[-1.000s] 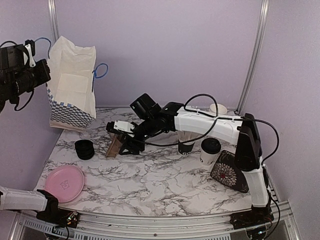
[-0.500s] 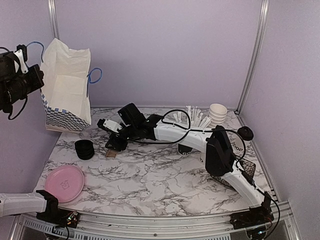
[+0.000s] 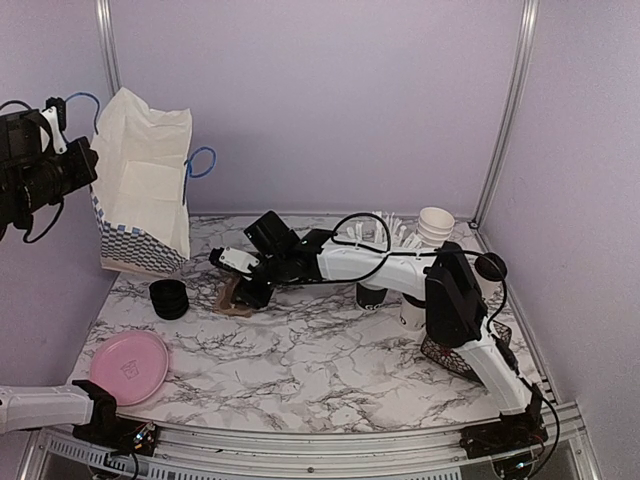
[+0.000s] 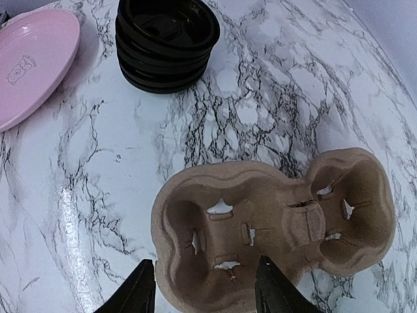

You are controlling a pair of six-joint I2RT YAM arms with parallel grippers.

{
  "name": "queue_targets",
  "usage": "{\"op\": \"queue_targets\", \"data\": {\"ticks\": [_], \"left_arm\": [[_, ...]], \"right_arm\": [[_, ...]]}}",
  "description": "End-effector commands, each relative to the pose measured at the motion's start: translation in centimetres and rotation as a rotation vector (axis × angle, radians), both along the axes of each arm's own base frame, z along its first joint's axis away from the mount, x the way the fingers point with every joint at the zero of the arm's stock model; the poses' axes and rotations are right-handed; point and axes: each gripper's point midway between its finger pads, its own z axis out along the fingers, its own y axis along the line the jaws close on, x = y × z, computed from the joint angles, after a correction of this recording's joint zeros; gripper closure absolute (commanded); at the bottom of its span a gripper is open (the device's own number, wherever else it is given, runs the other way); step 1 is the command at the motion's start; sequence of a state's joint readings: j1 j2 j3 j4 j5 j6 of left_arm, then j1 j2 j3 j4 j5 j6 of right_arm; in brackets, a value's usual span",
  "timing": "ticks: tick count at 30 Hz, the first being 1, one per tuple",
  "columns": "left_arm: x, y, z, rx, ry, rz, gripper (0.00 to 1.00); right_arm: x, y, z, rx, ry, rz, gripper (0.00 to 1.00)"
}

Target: Pack the takeout coffee

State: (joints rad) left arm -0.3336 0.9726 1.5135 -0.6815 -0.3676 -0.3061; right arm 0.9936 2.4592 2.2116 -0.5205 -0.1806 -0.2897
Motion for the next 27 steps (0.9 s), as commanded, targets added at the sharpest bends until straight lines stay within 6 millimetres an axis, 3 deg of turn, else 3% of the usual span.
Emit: {"op": "queue_targets", "data": {"ticks": [1,8,14,22,27], "left_arm": [[0.1,-0.1,0.5,-0.015,-0.033,-0.004,1.0],[0.1,-0.2,0.3,-0.017,-0.032,-0.015,1.0],[0.3,-0.6,-0.4,-0.018,-0.015,-0.032,1.0],[0.7,-1.5,-0.7,-0.036,-0.012,-0.075,1.0],[0.6,-2.0,-0.4,-0.044,-0.016,-0.105,1.0]], "right_arm": [[0.3,-2.1,1.2,-0.062,-0.012,-0.037,0.49],[-1.6,-1.9,1.7,-0.058,-0.021,0.102,0.44],[-2.6,-1.4,-0.6,-0.086,0.01,0.183,0.42],[-1.0,-0.4,-3.1,-0.121,-0.024,0.162,0.41],[-1.5,-0.6,-4.2,-0.15,-0.012,0.178,0.41]]}}
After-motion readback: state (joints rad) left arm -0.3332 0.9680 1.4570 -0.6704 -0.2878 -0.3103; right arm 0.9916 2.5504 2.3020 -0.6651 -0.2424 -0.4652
